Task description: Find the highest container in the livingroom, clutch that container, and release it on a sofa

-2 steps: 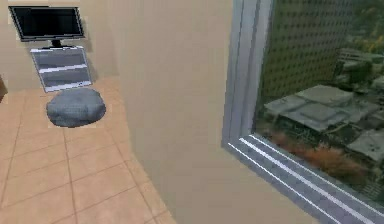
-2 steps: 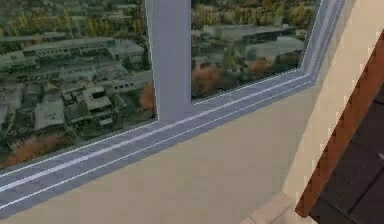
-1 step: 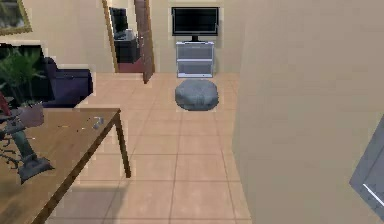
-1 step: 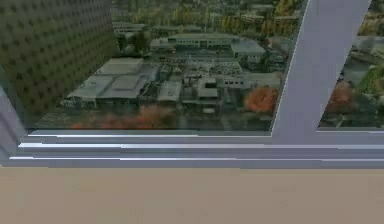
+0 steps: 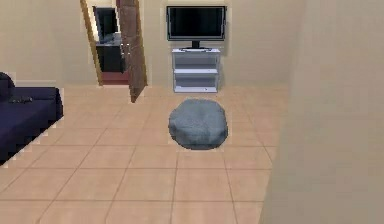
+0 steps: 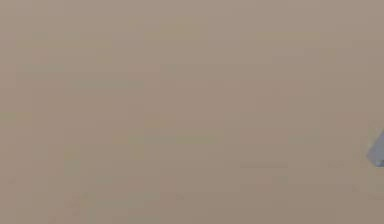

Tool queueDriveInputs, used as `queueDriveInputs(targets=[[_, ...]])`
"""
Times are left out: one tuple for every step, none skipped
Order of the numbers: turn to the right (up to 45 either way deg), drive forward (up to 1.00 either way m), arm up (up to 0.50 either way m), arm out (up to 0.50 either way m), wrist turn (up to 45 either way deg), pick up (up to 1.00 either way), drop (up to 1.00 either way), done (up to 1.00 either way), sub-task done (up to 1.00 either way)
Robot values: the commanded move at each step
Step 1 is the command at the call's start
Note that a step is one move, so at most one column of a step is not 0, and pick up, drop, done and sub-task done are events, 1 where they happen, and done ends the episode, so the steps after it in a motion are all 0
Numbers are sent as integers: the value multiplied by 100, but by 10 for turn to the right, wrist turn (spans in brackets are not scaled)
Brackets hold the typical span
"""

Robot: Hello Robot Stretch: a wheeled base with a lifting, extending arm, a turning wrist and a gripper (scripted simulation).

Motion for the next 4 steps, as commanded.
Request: queueDriveInputs(targets=[[0, 80, 0, 0, 0, 0, 0, 0, 0], [-450, 0, 0, 0, 0, 0, 0, 0, 0], [-120, 0, 0, 0, 0, 0, 0, 0, 0], [0, 30, 0, 0, 0, 0, 0, 0, 0]])
